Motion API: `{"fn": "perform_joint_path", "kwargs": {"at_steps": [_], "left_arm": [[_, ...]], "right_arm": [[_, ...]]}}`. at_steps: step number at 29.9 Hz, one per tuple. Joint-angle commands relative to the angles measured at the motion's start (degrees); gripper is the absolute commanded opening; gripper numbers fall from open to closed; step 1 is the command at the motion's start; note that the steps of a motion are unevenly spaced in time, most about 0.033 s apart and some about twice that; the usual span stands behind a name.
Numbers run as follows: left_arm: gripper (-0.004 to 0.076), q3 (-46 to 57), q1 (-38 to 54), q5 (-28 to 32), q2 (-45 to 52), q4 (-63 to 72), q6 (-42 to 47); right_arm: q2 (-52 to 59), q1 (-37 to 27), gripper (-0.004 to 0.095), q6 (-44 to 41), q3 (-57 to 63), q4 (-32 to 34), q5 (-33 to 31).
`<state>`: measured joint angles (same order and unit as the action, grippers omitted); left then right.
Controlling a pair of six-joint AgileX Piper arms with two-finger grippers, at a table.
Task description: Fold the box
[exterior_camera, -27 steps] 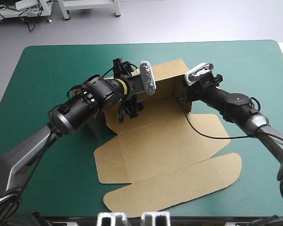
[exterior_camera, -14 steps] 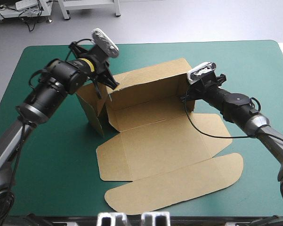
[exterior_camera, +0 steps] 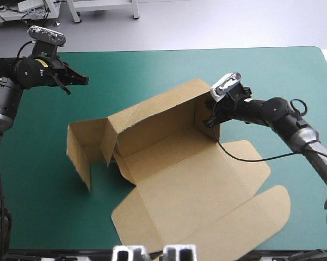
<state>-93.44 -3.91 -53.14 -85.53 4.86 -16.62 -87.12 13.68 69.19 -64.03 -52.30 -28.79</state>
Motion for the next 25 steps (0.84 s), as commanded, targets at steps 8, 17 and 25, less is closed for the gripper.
{"fn": "perform_joint_path", "kwargs": {"at_steps": [8, 17, 25], "left_arm": [[-0.0005, -1.43, 0.27, -2.82, 2.4, 1.78, -1.08], [-0.0008, -1.43, 0.27, -3.88, 2.4, -5.66, 4.94], [-0.0008, -1.43, 0.27, -4.46, 2.4, -12.11, 9.51]], "right_arm": [[1.63, -1.14, -0.002, -35.25, -16.32, 32.42, -22.35], [-5.78, -2.89, -0.002, -44.7, -21.08, 43.67, -26.53], [-20.24, -5.02, -0.002, -46.61, -30.68, 42.26, -34.4]]}}
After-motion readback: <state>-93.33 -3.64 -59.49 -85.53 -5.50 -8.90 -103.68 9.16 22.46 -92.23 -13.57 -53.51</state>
